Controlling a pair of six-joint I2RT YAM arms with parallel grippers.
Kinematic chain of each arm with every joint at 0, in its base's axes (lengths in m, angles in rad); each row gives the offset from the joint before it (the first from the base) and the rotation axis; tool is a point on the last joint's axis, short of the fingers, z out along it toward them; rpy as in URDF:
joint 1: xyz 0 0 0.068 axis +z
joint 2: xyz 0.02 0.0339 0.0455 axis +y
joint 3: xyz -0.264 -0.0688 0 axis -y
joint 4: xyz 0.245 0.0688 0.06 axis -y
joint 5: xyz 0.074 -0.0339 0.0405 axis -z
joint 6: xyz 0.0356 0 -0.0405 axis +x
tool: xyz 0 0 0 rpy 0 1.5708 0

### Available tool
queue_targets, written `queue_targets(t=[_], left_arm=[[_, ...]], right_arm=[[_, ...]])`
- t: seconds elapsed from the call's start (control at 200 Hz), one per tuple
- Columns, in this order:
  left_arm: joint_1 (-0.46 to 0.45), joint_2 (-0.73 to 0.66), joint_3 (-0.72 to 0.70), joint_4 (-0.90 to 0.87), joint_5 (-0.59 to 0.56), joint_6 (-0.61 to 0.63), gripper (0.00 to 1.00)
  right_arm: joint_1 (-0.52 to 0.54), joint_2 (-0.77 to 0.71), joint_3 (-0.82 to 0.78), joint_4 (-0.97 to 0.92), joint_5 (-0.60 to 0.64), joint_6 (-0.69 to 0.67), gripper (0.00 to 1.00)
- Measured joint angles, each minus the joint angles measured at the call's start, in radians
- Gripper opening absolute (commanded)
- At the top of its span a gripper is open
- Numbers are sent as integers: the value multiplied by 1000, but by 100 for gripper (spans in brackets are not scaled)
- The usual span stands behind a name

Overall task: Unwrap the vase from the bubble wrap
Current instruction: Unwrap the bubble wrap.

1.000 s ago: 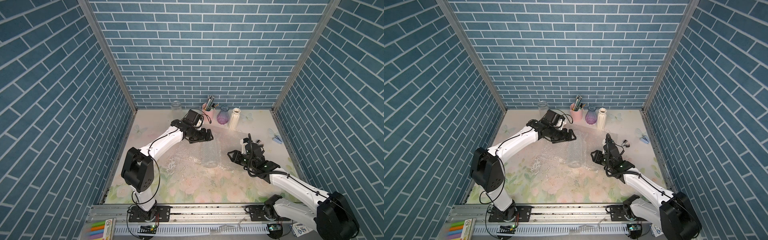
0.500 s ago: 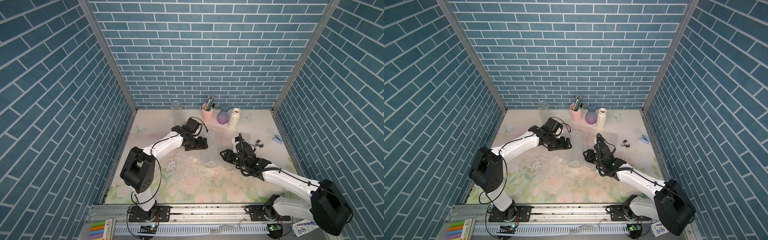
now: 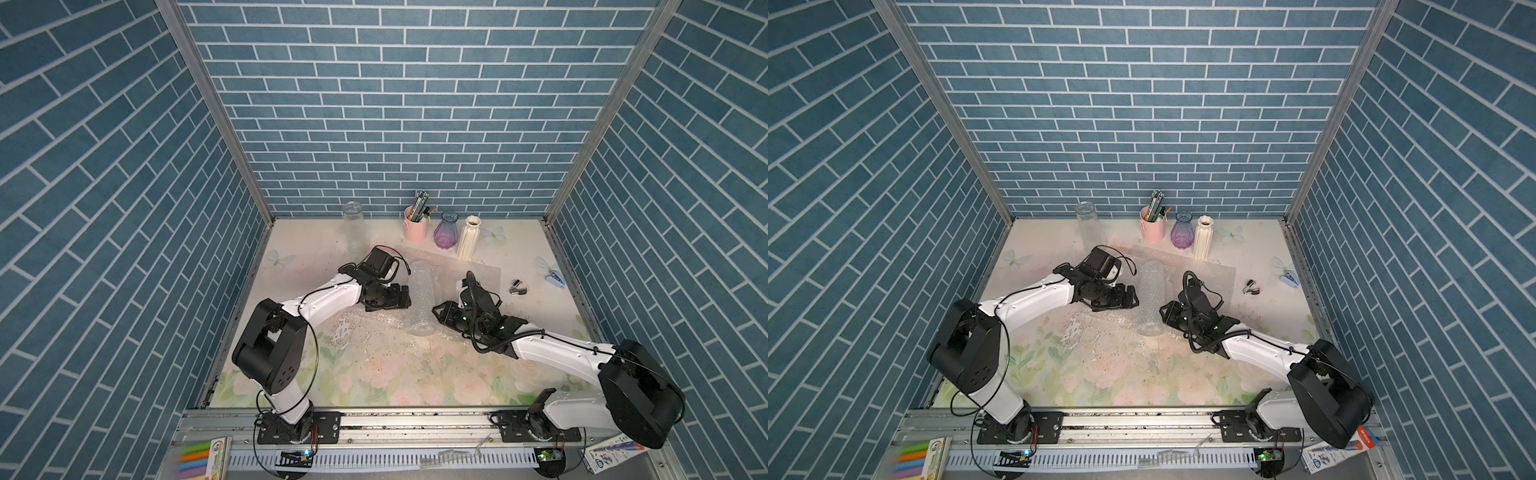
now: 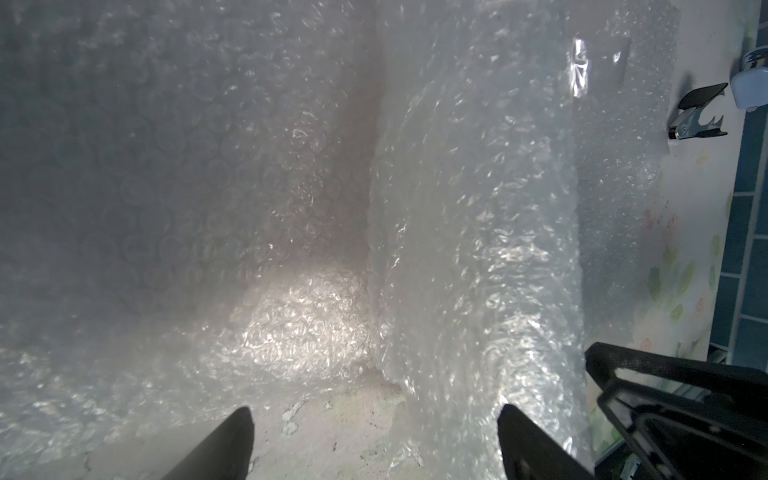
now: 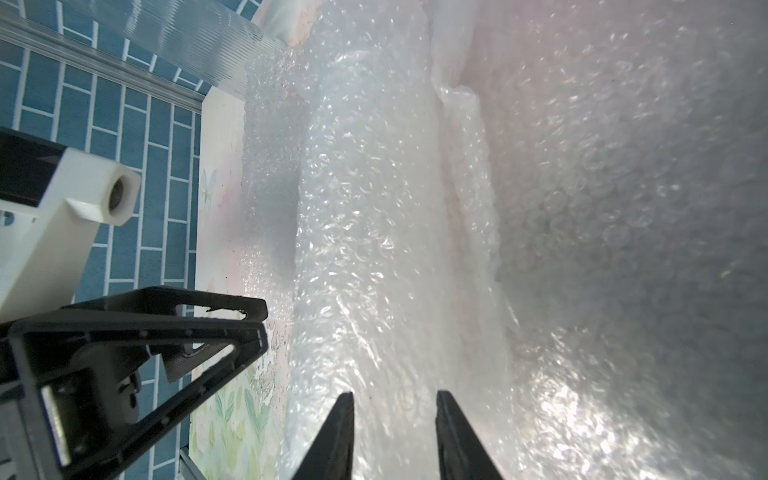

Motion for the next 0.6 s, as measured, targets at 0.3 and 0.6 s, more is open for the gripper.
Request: queue_targets(t=[0.3, 0.6], left_arm=[[0, 0, -31, 56, 35, -5, 92], [0, 0, -55, 101, 61, -16, 92]], right_arm=[[35, 35, 17, 55, 0, 60, 32], [60, 36, 59, 86, 0, 96, 30]])
